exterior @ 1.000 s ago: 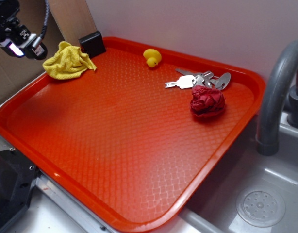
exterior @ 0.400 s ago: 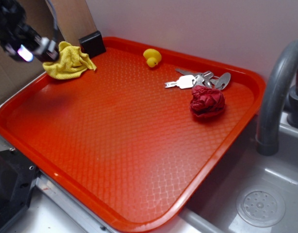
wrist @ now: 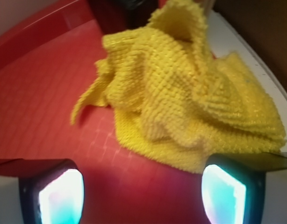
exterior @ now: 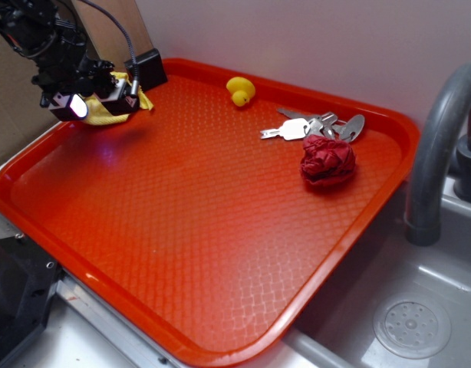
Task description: Grab the yellow cloth.
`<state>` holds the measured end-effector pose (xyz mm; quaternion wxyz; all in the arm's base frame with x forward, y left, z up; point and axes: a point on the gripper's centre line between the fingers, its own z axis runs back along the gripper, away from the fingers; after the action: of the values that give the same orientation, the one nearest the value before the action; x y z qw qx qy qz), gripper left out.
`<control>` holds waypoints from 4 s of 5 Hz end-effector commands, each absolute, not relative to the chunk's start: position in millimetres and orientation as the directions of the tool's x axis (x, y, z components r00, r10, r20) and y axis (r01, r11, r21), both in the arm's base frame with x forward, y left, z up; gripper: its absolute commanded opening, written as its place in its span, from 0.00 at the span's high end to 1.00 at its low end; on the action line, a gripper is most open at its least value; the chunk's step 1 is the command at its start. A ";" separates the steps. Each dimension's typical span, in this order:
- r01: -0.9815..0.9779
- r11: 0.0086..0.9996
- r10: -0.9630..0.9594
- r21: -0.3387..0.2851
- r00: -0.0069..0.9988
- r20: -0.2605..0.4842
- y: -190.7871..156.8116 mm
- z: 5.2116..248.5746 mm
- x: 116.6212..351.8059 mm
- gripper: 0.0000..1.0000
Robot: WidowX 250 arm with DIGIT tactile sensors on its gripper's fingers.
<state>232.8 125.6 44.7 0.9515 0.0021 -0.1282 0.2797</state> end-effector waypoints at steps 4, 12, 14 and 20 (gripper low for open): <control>-0.425 0.905 0.400 -0.008 0.845 0.354 154.3 47.1 271.9 0.00; -0.371 0.929 0.354 0.002 0.886 0.300 140.0 41.9 252.8 1.00; -0.276 0.961 0.269 -0.002 0.937 0.224 115.7 87.6 204.0 1.00; -0.320 0.947 0.312 -0.005 0.919 0.240 128.0 67.4 231.7 0.00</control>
<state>224.8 124.0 56.8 0.9813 0.0090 -0.0974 0.1660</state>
